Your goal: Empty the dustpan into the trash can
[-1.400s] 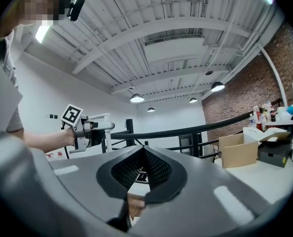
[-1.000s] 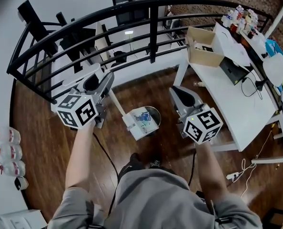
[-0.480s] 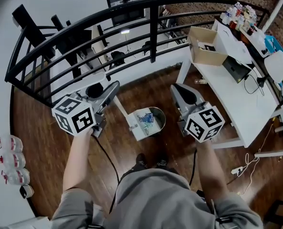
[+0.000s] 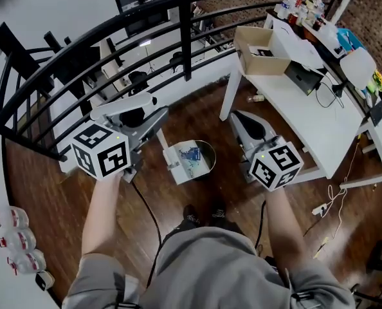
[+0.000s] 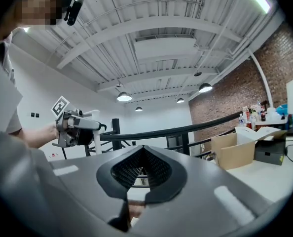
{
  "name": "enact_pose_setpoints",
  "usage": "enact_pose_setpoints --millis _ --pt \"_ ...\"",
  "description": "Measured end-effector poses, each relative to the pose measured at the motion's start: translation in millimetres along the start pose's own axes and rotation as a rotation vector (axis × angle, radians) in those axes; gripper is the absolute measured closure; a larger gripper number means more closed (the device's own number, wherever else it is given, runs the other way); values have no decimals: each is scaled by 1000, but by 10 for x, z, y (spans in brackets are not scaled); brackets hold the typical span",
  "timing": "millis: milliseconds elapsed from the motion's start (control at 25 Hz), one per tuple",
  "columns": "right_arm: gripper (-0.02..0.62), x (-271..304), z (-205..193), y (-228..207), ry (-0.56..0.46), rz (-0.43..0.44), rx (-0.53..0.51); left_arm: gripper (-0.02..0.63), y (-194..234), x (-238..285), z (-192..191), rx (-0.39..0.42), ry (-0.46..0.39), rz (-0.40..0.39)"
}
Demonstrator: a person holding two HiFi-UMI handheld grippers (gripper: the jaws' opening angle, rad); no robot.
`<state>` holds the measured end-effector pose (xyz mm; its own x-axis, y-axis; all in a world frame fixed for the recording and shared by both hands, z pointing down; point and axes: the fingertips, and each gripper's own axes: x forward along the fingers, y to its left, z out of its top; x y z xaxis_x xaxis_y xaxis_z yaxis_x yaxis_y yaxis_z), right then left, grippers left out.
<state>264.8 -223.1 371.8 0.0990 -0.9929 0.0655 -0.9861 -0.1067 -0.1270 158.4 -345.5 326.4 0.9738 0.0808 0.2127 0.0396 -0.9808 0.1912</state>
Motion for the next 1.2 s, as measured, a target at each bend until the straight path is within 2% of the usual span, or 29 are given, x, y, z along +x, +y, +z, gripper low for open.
enact_pose_setpoints --millis 160,440,720,920,1200 --pt "597 -95 15 -31 -3 -40 -6 442 18 -24 5 -6 0 -16" --pt "597 -83 68 99 -7 -41 -25 443 47 -139 -15 -16 1 -27" --pt "597 -93 0 200 10 -44 -26 445 238 9 -78 -31 2 16" --pt "597 -234 -3 -2 12 -80 -25 442 409 332 19 -33 1 53" --pt "597 -411 105 -530 -16 -112 -21 443 403 962 183 20 -16 75"
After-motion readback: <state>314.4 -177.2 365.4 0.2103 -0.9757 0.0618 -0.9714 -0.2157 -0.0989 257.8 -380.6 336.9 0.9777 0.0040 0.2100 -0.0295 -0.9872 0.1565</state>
